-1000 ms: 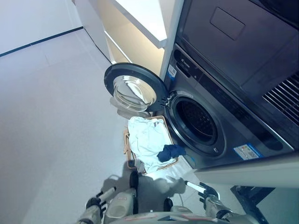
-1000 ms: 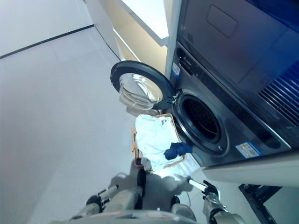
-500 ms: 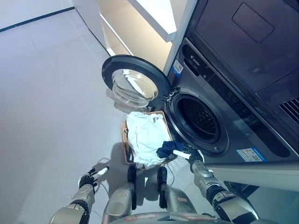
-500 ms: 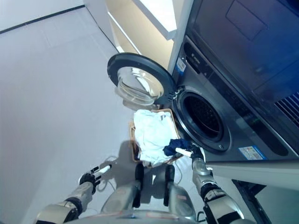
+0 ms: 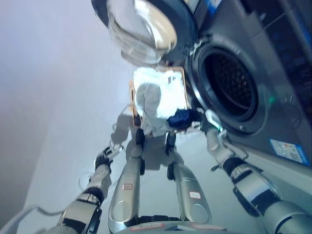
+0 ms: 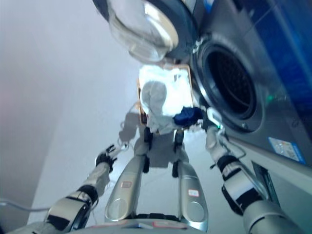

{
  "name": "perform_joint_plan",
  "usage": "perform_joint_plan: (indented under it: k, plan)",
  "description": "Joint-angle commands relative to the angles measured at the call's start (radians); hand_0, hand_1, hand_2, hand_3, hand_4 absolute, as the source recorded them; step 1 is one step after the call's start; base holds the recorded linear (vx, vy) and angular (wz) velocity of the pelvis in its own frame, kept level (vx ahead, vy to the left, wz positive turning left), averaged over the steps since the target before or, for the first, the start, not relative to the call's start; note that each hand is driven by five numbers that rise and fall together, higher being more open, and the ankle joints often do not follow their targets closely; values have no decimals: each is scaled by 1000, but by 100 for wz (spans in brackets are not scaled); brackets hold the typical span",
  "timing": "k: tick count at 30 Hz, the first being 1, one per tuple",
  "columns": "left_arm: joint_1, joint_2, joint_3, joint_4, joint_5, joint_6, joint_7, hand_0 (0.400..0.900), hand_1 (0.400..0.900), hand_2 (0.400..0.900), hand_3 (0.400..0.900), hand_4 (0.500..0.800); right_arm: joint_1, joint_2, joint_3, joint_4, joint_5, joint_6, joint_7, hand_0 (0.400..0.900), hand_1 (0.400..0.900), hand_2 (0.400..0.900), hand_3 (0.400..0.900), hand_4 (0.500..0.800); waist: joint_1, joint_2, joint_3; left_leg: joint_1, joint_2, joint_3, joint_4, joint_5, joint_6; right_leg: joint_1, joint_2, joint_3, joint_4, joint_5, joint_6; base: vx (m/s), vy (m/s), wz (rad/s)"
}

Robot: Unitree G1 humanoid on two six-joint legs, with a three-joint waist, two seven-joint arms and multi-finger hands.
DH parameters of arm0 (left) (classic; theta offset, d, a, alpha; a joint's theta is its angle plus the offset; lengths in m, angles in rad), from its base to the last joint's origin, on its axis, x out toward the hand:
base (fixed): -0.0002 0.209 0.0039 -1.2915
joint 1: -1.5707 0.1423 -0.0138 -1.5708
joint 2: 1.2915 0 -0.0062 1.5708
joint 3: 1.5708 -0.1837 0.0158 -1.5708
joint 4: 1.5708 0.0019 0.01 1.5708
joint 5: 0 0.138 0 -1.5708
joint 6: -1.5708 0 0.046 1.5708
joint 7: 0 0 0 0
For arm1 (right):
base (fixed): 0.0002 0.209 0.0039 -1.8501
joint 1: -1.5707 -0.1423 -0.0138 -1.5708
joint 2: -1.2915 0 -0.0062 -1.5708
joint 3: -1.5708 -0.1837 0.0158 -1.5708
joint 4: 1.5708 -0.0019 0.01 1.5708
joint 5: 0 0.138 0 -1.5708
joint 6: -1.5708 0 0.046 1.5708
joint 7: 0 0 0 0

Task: Put the clothes in the basket into the washing machine.

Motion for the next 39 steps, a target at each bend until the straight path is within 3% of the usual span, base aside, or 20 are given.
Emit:
perform_joint_plan:
  k: [1,5,16,24,25,26,36,39]
  plan:
    - [-4,27,-21,-61,-52,-74,59,900,900,900,900,800,-31,-64,10,-49,-83,-12,-139,900,900,900,900,800,-9,51,-32,-78,-60,-14,93,-107,-18,-144,-26,23,309,-215,55,-8,-41,14]
    - [-28,36,-41,-131,-91,-92,68,900,900,900,900,800,-107,-81,24,-7,-61,-5,-163,900,900,900,900,800,5,67,-24,-200,-64,-13,180,-130,-15,-264,-40,24,405,-239,50,-11,-30,8]
    - [-82,25,-99,-203,-133,-118,86,900,900,900,900,800,-197,-91,59,156,-80,38,-215,900,900,900,900,800,29,99,-13,-487,-86,-26,380,-174,0,-555,-80,22,635,-298,36,-15,-9,11]
    - [-73,24,-103,-185,-158,-114,63,900,900,900,900,800,-176,-81,104,223,-124,68,-120,900,900,900,900,800,45,111,-18,-581,-101,-28,461,-189,3,-653,-99,27,726,-320,29,-19,2,7]
    - [-73,22,-100,-173,-160,-112,61,900,900,900,900,800,-180,-80,106,228,-125,70,-112,629,629,629,629,638,47,110,-23,-589,-102,-29,467,-189,2,-660,-100,27,730,-320,28,-17,11,5]
    - [-70,21,-98,-169,-161,-112,61,900,900,900,900,800,-177,-79,102,225,-118,69,-112,400,400,400,400,500,47,110,-27,-593,-103,-30,471,-188,3,-666,-101,29,735,-322,28,-16,19,3]
    - [-82,18,-72,-114,-170,-121,76,900,900,900,900,800,-187,-65,49,197,-61,54,-166,400,400,400,400,500,43,87,-60,-566,-105,-36,427,-167,-4,-647,-98,31,700,-303,36,-4,3,-1]
    - [-78,26,-58,-129,-176,-129,87,900,900,900,900,800,-196,-74,-1,123,20,22,-186,400,400,400,400,500,33,72,-68,-529,-100,-34,387,-156,-7,-613,-92,35,664,-291,40,-18,25,-9]
